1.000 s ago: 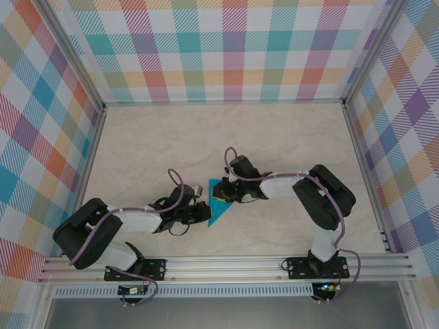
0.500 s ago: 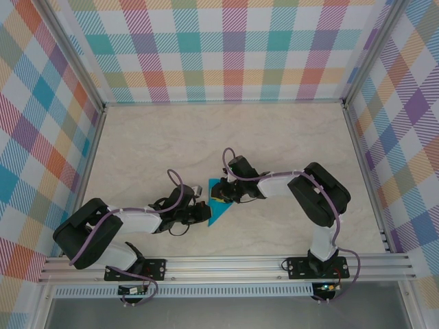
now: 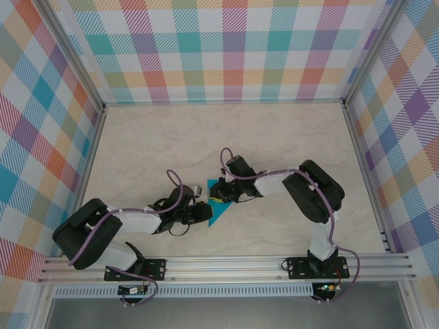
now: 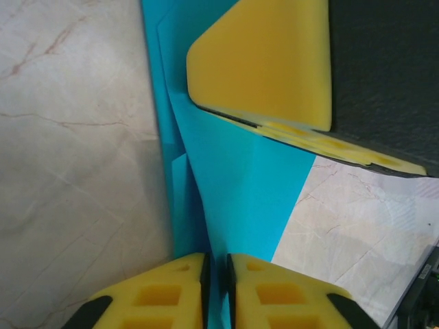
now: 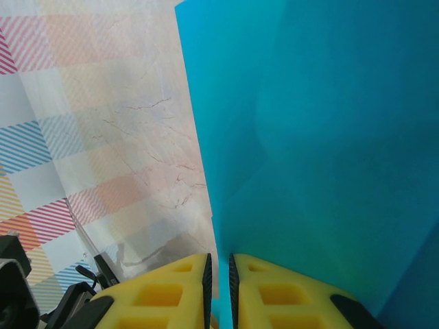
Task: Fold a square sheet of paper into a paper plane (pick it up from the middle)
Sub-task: Fourth fold the wing at the center of the table.
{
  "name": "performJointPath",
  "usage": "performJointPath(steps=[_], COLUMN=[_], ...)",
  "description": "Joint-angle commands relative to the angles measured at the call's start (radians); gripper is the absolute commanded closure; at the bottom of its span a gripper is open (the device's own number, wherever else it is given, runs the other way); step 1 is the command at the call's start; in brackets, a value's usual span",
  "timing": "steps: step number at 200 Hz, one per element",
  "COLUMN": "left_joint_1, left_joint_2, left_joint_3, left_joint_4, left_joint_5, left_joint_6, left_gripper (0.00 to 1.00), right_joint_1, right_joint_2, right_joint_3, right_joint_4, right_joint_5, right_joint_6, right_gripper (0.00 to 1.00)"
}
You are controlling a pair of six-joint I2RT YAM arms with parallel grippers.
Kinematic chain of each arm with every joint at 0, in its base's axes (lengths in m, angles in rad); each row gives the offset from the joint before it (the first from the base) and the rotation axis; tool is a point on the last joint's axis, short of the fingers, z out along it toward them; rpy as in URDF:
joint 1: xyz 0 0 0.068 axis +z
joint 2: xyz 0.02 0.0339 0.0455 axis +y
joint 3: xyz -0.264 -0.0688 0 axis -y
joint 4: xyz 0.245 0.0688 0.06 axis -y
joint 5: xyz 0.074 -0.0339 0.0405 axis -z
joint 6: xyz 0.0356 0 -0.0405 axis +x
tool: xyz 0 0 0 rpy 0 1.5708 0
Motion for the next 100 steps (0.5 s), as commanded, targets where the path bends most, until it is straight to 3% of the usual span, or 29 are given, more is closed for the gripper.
performJointPath(steps=[1, 100], left_joint_1=[0.01, -0.013], left_joint_2=[-0.02, 0.004], left_joint_3=[0.001, 0.06], left_joint_4=[-0.111, -0.257], left_joint_5=[-0.029, -0.04], left_joint_6=[0.024, 0.04], left_gripper=[0.8, 0.68], right_joint_1=[0.009, 0.009], right_joint_2=[0.042, 0.041], right_joint_3=[0.0, -0.005], right_joint_4=[-0.061, -0.08], right_joint_5=[0.006, 0.013], right_joint_6=[-0.022, -0.027], right_gripper=[0.83, 0.83])
